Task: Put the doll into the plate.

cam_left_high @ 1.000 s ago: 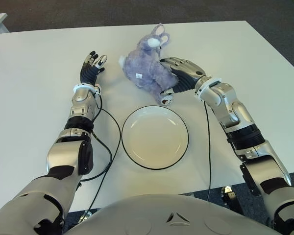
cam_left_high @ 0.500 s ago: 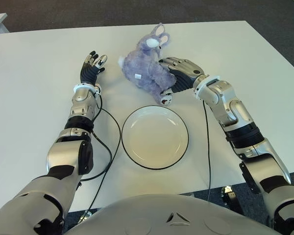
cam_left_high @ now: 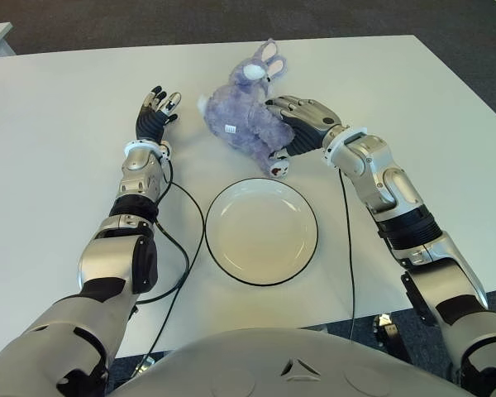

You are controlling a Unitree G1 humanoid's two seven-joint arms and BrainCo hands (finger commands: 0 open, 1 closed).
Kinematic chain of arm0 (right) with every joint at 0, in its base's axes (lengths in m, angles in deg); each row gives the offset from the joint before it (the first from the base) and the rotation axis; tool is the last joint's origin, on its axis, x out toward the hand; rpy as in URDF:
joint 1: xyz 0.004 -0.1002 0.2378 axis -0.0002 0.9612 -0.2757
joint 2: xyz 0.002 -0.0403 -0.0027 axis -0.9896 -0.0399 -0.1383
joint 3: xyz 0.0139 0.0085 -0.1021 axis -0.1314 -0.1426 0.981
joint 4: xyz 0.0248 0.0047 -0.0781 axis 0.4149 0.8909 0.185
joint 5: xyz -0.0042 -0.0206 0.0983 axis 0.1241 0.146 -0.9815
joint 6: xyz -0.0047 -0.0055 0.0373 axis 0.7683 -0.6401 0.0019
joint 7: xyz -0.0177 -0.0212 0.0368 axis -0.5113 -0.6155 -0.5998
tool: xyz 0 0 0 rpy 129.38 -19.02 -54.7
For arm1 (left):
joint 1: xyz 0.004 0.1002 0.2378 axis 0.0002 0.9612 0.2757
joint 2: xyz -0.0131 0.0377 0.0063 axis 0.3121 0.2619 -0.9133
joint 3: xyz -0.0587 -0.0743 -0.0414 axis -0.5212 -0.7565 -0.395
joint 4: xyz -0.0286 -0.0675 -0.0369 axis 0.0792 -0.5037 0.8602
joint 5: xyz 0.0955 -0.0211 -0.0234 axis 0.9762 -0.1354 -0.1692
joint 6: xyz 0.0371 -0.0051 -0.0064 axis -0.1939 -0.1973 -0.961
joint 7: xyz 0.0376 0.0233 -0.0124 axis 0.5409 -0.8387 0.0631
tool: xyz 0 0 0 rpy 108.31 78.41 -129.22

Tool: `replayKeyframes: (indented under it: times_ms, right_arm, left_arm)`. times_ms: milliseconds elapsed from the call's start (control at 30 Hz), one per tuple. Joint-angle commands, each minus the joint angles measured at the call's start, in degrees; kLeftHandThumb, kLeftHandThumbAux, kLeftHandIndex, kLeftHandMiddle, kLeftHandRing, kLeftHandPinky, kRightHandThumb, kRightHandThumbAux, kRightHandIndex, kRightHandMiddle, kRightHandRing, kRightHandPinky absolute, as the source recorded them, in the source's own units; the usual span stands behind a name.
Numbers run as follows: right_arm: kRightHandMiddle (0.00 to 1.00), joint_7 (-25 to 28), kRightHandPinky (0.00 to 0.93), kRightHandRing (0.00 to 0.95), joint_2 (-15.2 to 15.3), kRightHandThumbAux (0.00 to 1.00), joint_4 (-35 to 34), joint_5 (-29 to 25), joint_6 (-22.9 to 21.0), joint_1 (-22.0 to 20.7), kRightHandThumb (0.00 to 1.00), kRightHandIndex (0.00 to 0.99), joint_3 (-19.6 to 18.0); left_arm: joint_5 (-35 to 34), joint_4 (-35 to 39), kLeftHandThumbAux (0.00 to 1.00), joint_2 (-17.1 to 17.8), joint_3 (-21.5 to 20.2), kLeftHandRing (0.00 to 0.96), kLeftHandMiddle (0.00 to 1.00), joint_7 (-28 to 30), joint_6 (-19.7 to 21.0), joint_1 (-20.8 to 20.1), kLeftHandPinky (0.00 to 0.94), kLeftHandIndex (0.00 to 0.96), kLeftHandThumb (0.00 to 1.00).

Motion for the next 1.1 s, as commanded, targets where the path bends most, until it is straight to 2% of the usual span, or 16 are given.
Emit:
replayKeyframes:
  times_ms: [33,233,467,500,567,633,700,1100]
  right_arm:
    - [0.013,-0.5,0.146,0.046,-0.7,0.593,0.9,1.6,-0.3,-1.0,0.193,0.016,1.2]
    - [0.038,-0.5,0.155,0.069,-0.8,0.603,0.7,3.1,-0.9,-1.4,0.188,0.019,1.6]
    - [0.119,-1.0,0.252,0.168,-1.4,0.627,0.8,5.6,-2.6,-1.9,0.183,0.027,2.2]
    - [0.161,-1.2,0.282,0.211,-1.5,0.626,0.8,6.0,-2.8,-2.0,0.182,0.041,2.2]
    - [0.174,-1.4,0.292,0.224,-1.6,0.625,0.8,6.5,-3.2,-2.0,0.183,0.045,2.4]
    - [0.283,-1.6,0.386,0.321,-1.8,0.615,0.9,7.6,-4.0,-2.2,0.205,0.094,2.6]
    - [0.326,-1.8,0.423,0.355,-1.9,0.608,0.9,8.4,-4.6,-2.3,0.216,0.115,2.8]
    - [0.447,-3.0,0.434,0.44,-2.2,0.56,2.2,11.0,-6.0,-2.9,0.246,0.237,4.0]
  left_arm:
    - [0.1,-2.8,0.608,-0.9,0.1,0.041,0.059,0.0,2.8,2.3,0.01,0.0,0.088]
    - [0.1,-3.0,0.61,-1.0,0.0,0.047,0.063,-0.4,2.8,2.1,0.013,0.0,0.095]
    - [0.1,-3.3,0.606,-1.0,-0.1,0.055,0.067,-0.6,2.9,2.0,0.012,0.0,0.084]
    - [0.1,-3.4,0.604,-1.0,-0.1,0.051,0.064,-0.6,2.9,2.0,0.003,0.0,0.078]
    - [0.2,-3.4,0.603,-1.0,0.0,0.049,0.063,-0.6,2.8,2.0,0.0,0.0,0.076]
    - [0.4,-3.4,0.601,-0.9,0.1,0.044,0.056,-0.6,2.7,2.0,0.016,0.0,0.071]
    - [0.4,-3.4,0.603,-0.9,0.1,0.045,0.058,-0.6,2.6,2.0,0.015,0.0,0.07]
    - [0.3,-3.7,0.61,-0.9,0.0,0.041,0.053,-0.5,2.8,1.8,0.022,0.0,0.08]
